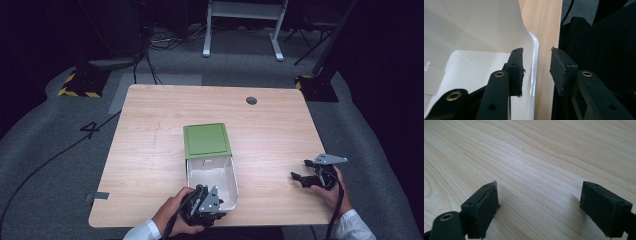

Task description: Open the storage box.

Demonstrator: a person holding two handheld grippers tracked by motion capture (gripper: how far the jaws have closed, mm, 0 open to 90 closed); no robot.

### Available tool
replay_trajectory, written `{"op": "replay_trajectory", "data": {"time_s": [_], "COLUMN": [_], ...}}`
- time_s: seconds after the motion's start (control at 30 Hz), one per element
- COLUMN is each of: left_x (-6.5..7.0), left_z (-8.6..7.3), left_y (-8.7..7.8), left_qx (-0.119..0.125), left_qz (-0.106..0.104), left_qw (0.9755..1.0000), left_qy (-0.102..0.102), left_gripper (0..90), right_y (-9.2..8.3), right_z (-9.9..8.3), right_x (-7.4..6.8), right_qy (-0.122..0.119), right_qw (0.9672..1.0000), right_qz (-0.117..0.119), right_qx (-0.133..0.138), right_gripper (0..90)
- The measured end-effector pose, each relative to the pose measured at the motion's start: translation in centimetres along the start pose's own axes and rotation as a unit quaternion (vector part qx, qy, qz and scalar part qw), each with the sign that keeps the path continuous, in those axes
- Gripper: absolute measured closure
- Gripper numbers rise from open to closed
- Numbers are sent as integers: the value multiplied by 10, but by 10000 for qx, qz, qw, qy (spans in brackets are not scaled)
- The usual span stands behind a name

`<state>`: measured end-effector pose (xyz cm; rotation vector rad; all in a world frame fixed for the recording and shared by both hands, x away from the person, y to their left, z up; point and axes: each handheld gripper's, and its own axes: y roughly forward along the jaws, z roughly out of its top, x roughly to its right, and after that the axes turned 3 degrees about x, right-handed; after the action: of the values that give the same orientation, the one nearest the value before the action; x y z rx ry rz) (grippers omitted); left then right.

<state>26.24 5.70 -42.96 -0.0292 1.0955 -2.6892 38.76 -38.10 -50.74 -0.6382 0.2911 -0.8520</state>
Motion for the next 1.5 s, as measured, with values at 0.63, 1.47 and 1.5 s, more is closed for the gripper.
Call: {"op": "replay_trajectory", "data": {"time_s": [0.63,1.47,1.5], "left_x": [-14,-34,-34], "left_z": [5,-11,-12], "left_y": [-33,-65,-67], "left_qx": [440,597,613], "left_qz": [468,1236,1257], "left_qw": [9979,9904,9899], "left_qy": [111,-189,-221], "left_gripper": [625,470,453], "right_y": [0,0,0], "right_z": [0,0,0], "right_x": [0,0,0], "right_qy": [1,3,6], "right_qw": [10000,10000,10000], "right_qz": [2,3,4], "right_qx": [1,-1,-1], "right_gripper": [153,154,153]}}
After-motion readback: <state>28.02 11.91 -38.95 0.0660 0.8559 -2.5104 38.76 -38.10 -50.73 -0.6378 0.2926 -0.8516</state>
